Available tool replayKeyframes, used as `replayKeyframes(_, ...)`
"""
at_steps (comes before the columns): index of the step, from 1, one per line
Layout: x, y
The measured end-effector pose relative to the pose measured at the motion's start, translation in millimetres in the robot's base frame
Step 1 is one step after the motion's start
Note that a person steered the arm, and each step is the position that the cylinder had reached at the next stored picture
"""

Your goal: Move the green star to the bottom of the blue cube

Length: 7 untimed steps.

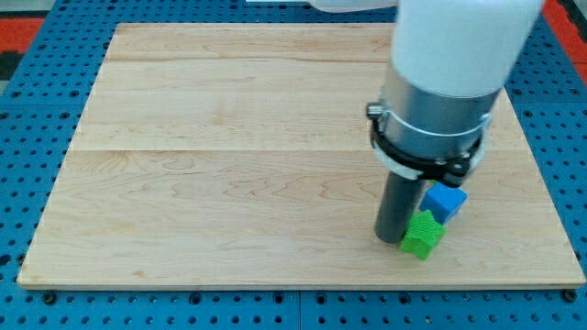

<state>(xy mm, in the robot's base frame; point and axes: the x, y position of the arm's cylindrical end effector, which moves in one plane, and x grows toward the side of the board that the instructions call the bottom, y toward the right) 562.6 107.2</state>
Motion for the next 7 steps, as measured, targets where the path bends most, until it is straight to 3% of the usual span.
replayKeyframes(7,0.2,9.6)
